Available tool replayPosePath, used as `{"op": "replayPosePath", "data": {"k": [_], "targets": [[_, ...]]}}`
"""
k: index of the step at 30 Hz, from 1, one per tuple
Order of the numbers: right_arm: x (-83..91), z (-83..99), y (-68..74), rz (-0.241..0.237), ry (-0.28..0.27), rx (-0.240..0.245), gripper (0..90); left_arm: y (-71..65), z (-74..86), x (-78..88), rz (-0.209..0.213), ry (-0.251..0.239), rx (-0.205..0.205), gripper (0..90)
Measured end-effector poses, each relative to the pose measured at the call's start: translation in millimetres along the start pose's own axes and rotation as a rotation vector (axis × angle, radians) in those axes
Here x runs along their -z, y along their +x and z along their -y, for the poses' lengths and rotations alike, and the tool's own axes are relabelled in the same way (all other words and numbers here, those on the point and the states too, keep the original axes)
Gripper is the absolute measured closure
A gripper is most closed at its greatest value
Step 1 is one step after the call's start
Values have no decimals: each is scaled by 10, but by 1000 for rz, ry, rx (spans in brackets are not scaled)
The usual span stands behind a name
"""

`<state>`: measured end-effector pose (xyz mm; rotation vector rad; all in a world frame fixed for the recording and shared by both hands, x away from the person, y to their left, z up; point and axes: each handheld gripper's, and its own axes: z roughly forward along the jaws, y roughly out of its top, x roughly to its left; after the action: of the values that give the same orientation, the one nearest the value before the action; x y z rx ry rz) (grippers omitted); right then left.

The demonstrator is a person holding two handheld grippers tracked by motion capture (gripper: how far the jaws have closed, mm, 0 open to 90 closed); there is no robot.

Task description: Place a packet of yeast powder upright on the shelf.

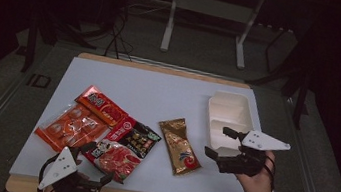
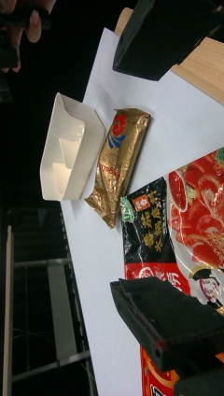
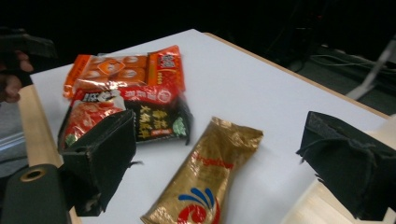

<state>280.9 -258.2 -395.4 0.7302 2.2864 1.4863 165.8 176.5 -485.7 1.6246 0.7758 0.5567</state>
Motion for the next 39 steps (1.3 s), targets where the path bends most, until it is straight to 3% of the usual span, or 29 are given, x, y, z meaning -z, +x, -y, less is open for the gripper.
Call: {"op": "replayPosePath", "data": {"k": [9, 17, 21, 31, 39], "targets": [[-239, -180, -77, -6, 40, 27, 116, -6, 11, -17, 10, 7, 3, 2], [-550, -319, -202, -42, 98, 28, 150, 7, 21, -21, 12, 11, 5, 2], [-673, -309, -240, -41, 130, 28, 162, 7, 21, -22, 14, 10, 6, 2], [-1168, -184, -429, -61, 249, 1, 187, 12, 30, -35, 20, 17, 10, 2], [-1437, -107, -482, -64, 325, -21, 197, 15, 32, -33, 21, 19, 9, 2]]}}
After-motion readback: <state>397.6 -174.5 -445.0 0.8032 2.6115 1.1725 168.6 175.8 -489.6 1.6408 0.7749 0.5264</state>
